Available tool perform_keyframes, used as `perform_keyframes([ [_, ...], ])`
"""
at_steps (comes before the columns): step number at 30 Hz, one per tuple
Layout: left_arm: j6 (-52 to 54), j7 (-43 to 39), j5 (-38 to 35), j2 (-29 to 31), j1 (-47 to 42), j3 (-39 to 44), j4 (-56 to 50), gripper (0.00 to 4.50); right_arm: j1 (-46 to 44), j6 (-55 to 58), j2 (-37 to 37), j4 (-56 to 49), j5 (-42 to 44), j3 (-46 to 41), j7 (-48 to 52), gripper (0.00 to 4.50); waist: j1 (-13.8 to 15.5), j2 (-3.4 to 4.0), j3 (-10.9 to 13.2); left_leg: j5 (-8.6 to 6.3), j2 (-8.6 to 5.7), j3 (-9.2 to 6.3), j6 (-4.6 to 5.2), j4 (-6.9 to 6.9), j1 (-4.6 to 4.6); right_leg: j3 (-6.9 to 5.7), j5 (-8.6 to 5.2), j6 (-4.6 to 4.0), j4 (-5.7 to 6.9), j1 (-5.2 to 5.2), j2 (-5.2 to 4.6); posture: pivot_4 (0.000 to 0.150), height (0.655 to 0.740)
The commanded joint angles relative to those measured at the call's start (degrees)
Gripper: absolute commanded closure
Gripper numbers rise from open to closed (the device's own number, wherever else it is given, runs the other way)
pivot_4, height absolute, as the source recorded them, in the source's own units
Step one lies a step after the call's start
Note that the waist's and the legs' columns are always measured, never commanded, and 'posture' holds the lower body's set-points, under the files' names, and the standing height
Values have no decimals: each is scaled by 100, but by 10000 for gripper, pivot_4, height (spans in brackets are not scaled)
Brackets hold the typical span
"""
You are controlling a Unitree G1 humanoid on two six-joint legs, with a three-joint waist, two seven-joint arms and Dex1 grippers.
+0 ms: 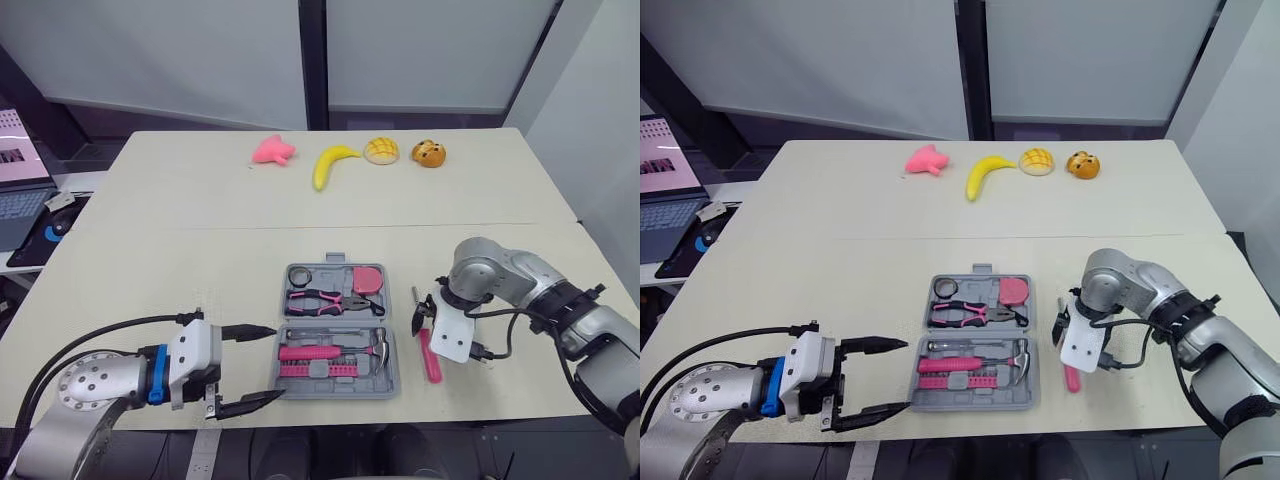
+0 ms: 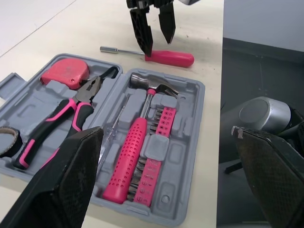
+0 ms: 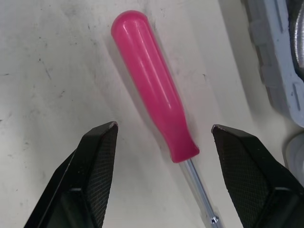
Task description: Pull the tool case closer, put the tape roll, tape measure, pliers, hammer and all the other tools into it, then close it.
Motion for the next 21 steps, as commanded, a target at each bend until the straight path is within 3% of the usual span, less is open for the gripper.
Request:
perform_keyframes([
  [1, 49, 132, -14, -3, -28, -59, -226, 0, -146, -322, 117, 319, -308, 47, -295, 11272, -9, 0, 0, 0, 0, 1, 0, 0, 0, 1, 0, 0, 0, 0, 0, 1500, 7193],
  [3, 84, 194, -10, 5, -48, -83, -250, 0, -197, -473, 171, 580, -565, 97, -526, 11272, -12, 0, 0, 0, 0, 0, 0, 0, 0, 1, 0, 0, 0, -1, 0, 1500, 7193],
  [7, 134, 278, 0, 18, -77, -102, -282, 0, -298, -622, 261, 958, -847, 131, -839, 19845, -34, -2, -1, 1, 0, 0, -2, 0, 4, 1, 0, 0, 1, 2, 1, 1500, 7193],
  [12, 175, 352, 8, 20, -119, -131, -295, 0, -427, -590, 207, 889, -522, 39, -579, 28374, -33, -2, -1, 2, 0, -1, -3, 0, 6, 0, 0, 0, 2, 6, 0, 1500, 7193],
  [18, 145, 388, 32, -8, -196, -179, -215, 0, -115, 102, -93, 127, 79, -251, -219, 38654, -19, 0, 0, 1, 0, -1, -2, 0, 2, 0, 0, 0, 1, 3, 0, 1500, 7193],
  [21, 143, 410, 46, -28, -293, -201, -132, 0, 256, 875, -430, -740, 490, -517, 68, 38833, 11, 0, 0, 1, -1, -2, -2, 0, 1, 0, 0, 0, 0, 4, -1, 1500, 7193],
])
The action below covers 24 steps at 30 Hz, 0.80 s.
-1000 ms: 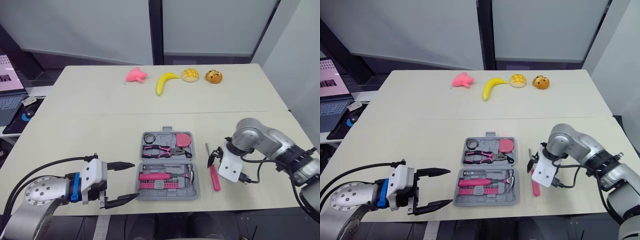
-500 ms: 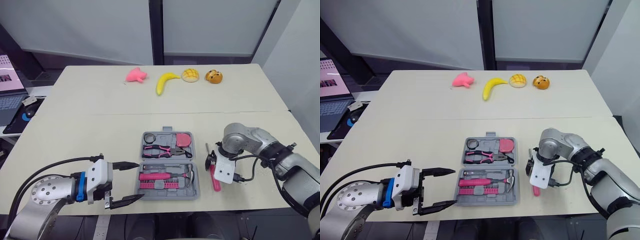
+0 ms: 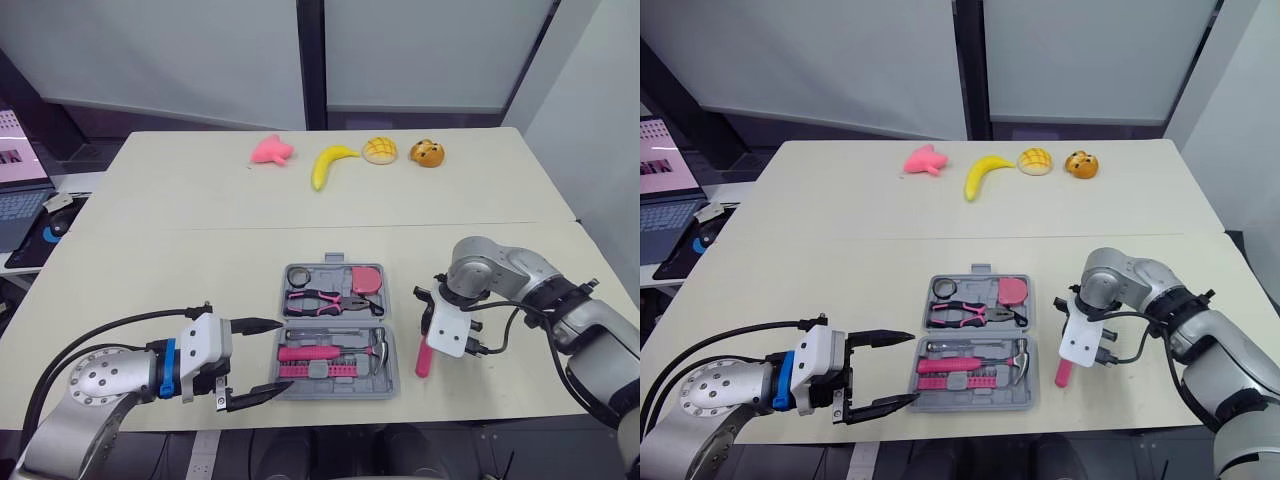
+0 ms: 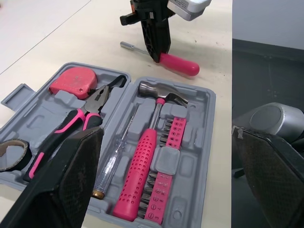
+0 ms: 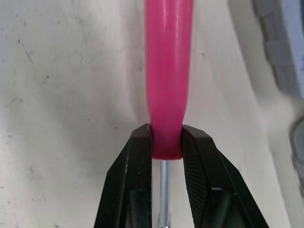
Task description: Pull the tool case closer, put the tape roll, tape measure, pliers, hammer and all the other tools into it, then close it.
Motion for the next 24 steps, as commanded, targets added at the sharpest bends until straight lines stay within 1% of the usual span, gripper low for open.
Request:
perform_keyframes([
  [1, -31, 42, -2, -25, -124, -17, 18, 0, 347, 893, -420, -1053, 568, -458, 376, 38833, 23, 0, 0, 0, 0, 0, 0, 0, -1, 0, 0, 0, -1, 0, 0, 1500, 7193],
  [3, -35, 49, 2, -34, -166, -38, 55, 0, 580, 1416, -714, -1539, 809, -697, 538, 38833, 27, 0, 0, 0, 0, 0, 1, 0, -1, 1, 0, 0, 0, 0, 0, 1500, 7193],
  [7, -78, 57, 13, -68, -249, -100, 157, 0, 1325, 2932, -1632, -2515, 1390, -1491, 713, 38834, 87, 6, 4, -1, 0, 0, 2, 0, -3, 0, 0, 0, -2, 0, -1, 1500, 7193],
  [11, -163, 81, -62, -205, -368, -125, 239, 0, 2265, 5365, -2166, -3386, 1918, -2330, 466, 38834, 127, 5, 3, -1, 0, -2, 2, -1, -4, -1, 0, 0, -5, 3, -2, 1500, 7193],
  [13, -115, 94, -135, -254, -411, -106, 226, 0, 2741, 6885, -2182, -3884, 2235, -2772, 189, 38834, 132, 5, 3, -1, 1, -3, 2, -1, -4, -2, 0, 0, -5, 3, -2, 1500, 7193],
  [16, -156, 16, -147, -259, -419, -109, 233, 0, 3250, 8673, -2024, -4393, 2544, -3310, -380, 38834, 114, 8, 2, -1, 2, -2, 2, -2, -6, 0, 0, 0, -4, 0, -2, 1500, 7193],
  [19, -233, -92, -207, -278, -439, -111, 243, 0, 3572, 10155, -1614, -4769, 2844, -3654, -1051, 38834, 118, 9, 2, -1, 2, -3, 2, -4, -7, 1, 0, 0, -4, -3, -2, 1500, 7193],
  [21, -239, -175, -258, -272, -475, -109, 242, 0, 3589, 10833, -1020, -4759, 2828, -3859, -1814, 38834, 118, 8, 1, -1, 2, -3, 2, -4, -8, 0, 0, 0, -4, -3, -2, 1500, 7193],
  [24, -312, -336, -264, -196, -497, -129, 250, 0, 3514, 11351, -238, -4557, 2738, -4067, -2798, 38834, 119, 10, 1, -1, 1, -2, 2, -5, -11, 1, 0, 0, -3, -7, -3, 1500, 7193],
])
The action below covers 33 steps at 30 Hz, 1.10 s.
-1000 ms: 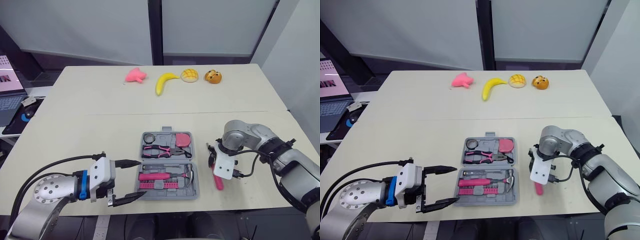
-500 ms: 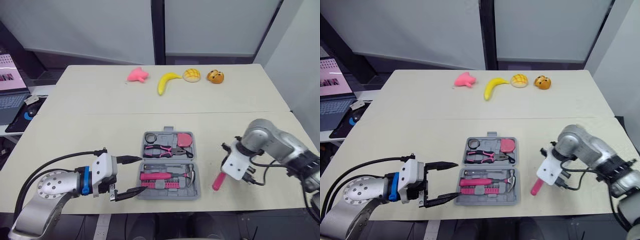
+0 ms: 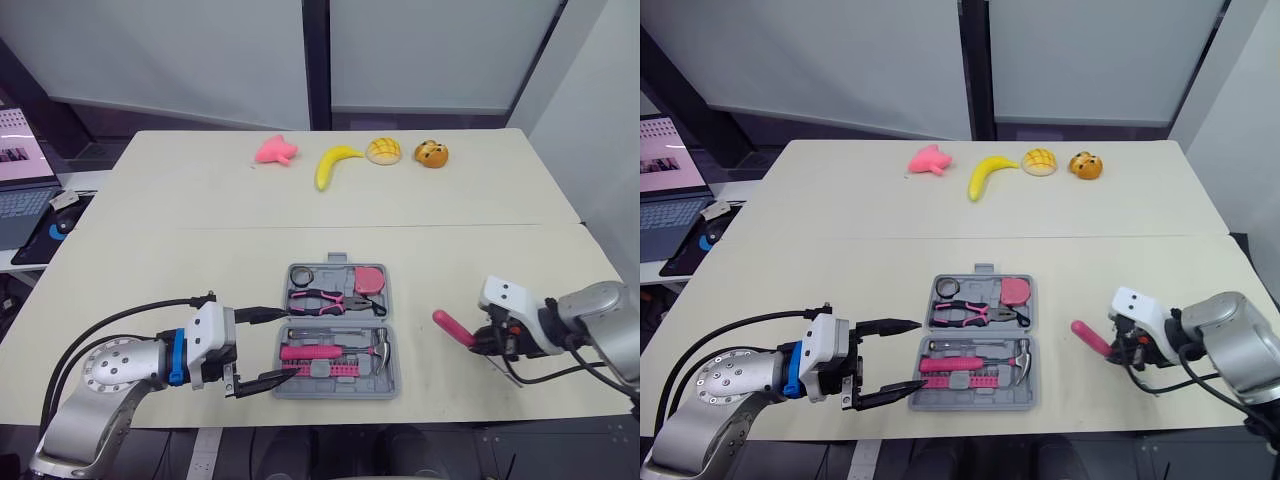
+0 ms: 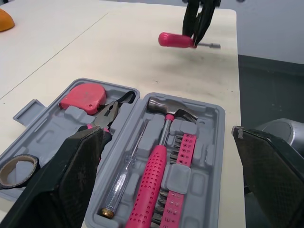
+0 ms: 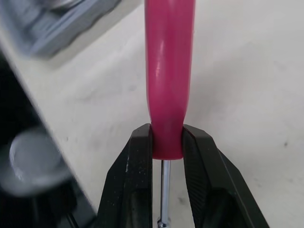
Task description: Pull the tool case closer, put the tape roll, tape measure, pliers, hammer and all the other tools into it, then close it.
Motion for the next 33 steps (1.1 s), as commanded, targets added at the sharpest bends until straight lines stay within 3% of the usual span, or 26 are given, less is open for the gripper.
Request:
perform_keyframes([
  [1, -169, -190, -84, 69, -65, 49, -84, 0, -164, 530, 628, 181, -55, -358, -1129, 38834, 1, 2, 1, 0, -2, 0, 0, 0, -1, 0, 0, 0, 0, -1, -1, 1500, 7193],
  [5, -227, -215, 8, 32, -193, -14, -23, 0, -385, 435, 1189, 657, -97, -306, -1939, 38834, -4, 2, 1, 0, -4, 1, 0, 1, -1, 1, 0, 0, 0, -1, -1, 1500, 7193],
  [12, -221, -167, 69, -14, -277, -94, -48, 0, -259, 121, 1313, 621, 94, -180, -2335, 38834, -20, -1, -1, 0, -4, 1, 0, 1, 1, 0, 0, 1, 2, 1, 1, 1500, 7193],
  [14, -165, -155, 42, 8, -300, -77, -75, 0, -126, -3, 1290, 382, 228, -294, -2319, 31529, -19, -1, -1, 0, -4, 0, 0, 1, 1, -1, 0, 1, 2, 1, 1, 1500, 7193],
  [17, 118, -102, -155, 72, -306, 24, -154, 0, 206, -467, 1025, 32, 396, -431, -2152, 25630, -19, 1, 0, 0, -4, 0, 1, 0, -1, 0, 0, 1, 3, -1, 1, 1500, 7193],
  [22, 268, -205, -335, 195, -276, 187, -189, 0, 984, -2229, 892, 56, 375, -783, -2199, 13876, -17, -1, -1, 0, -5, 1, 1, 1, -1, -1, 0, 2, 1, 1, 1, 1500, 7193],
  [27, 302, -395, -545, 286, -233, 242, -265, 0, 1466, -3471, 1263, 408, 338, -845, -2498, 13876, -27, -1, -1, 0, -2, 2, 1, 0, 4, 0, 0, 2, 4, 3, 4, 1500, 7193],
  [33, 347, -447, -607, 342, -308, 257, -266, 0, 1453, -3905, 1649, 975, 186, -759, -2930, 13876, -24, -1, -1, 0, -3, 2, 1, 1, 5, 1, 0, 2, 5, 5, 4, 1500, 7193],
])
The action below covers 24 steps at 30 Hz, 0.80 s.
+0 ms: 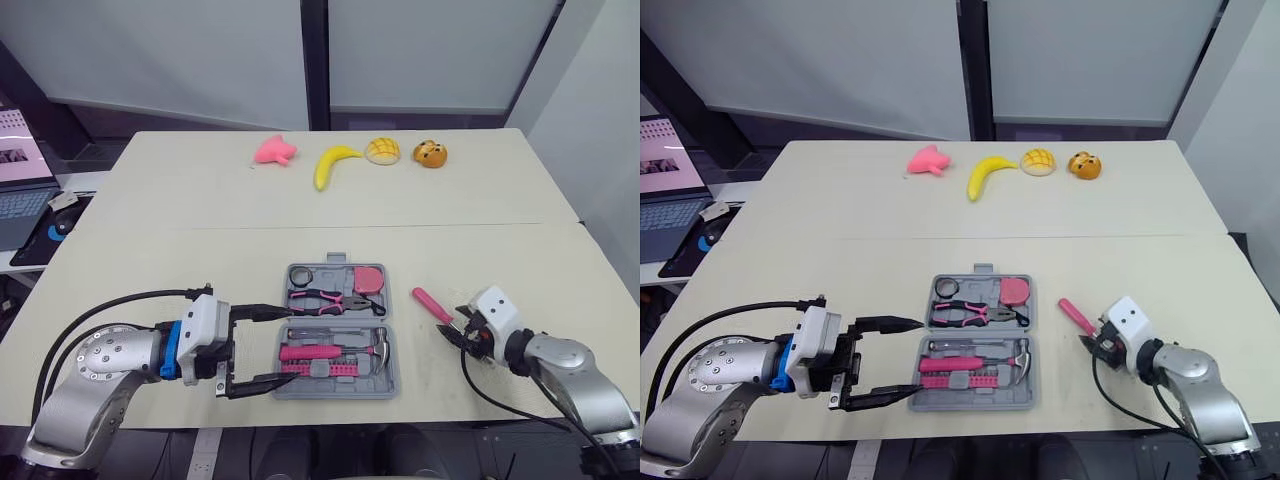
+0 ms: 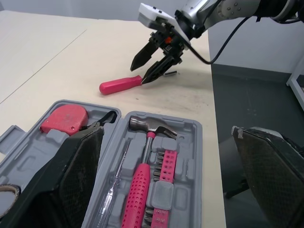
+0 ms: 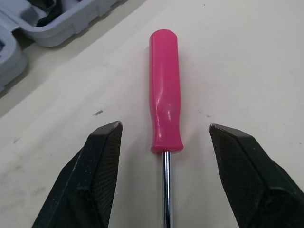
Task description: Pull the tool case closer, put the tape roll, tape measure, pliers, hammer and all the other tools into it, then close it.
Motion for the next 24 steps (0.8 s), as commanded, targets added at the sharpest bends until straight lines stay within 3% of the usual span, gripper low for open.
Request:
perform_keyframes([
  [1, 0, -51, -112, 88, -85, 141, -129, 0, -89, -229, 111, 115, -35, -25, -192, 13876, 0, 0, 0, 0, 0, 0, 0, 0, 0, 0, 0, 0, 0, 0, 0, 1500, 7193],
  [4, 27, -41, -105, 92, -123, 137, -123, 0, -95, -292, 160, 182, -36, 40, -209, 13876, 1, 0, 0, 0, -1, 0, 0, 0, 0, 1, 0, 0, 0, 0, 0, 1500, 7193],
  [14, -39, -13, -12, 78, -103, 162, -38, 0, -108, -419, 118, 213, -78, 210, -239, 35482, 1, 0, 0, 0, 0, 0, 0, 0, 0, 1, 0, 0, 0, 0, 0, 1500, 7193],
  [16, -4, 24, -18, 79, -112, 184, -12, 0, -105, -456, 92, 131, -68, 195, -219, 38000, 2, 1, 0, 0, 0, 0, 0, 0, 0, 0, 0, 0, 0, 0, 0, 1500, 7193],
  [24, 134, 172, 105, 278, -26, 417, 107, 0, -244, -500, -694, -836, -161, 207, 262, 37999, -3, 2, 1, 0, -1, 1, 0, 0, -1, 0, 0, 0, 0, -2, 0, 1500, 7193],
])
